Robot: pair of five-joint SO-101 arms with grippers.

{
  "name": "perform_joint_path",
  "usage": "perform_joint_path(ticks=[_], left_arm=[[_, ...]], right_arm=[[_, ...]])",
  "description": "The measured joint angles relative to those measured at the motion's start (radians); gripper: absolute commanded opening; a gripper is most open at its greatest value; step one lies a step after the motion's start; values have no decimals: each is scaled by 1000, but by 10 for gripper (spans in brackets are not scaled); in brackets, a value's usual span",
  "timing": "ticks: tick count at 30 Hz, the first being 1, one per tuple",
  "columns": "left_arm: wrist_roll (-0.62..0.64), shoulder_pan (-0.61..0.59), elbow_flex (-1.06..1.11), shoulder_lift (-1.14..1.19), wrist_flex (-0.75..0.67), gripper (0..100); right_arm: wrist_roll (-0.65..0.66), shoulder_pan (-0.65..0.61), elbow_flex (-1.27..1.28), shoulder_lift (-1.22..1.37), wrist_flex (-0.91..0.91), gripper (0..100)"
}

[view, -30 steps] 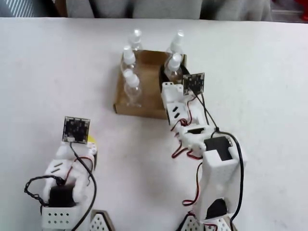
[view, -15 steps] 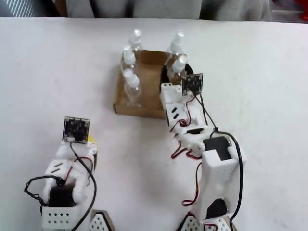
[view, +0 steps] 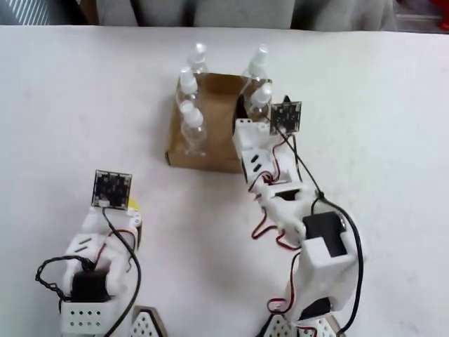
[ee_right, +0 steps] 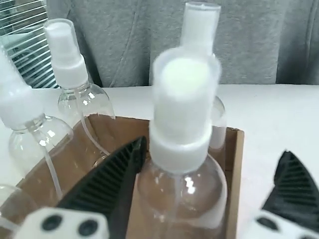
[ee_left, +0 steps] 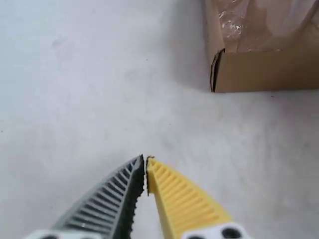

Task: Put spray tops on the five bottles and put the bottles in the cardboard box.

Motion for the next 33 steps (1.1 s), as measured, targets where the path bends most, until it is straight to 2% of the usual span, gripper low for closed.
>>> perform_joint_path(ticks=[5, 24, 33], left_arm=[[0, 0, 0, 0, 0, 23], [0, 0, 0, 0, 0, 23], [0, 0, 0, 0, 0, 23]], right_arm=[[-17, 0, 0, -61, 84, 377], [-17, 0, 0, -328, 213, 377], [-17, 20, 2, -617, 413, 376]])
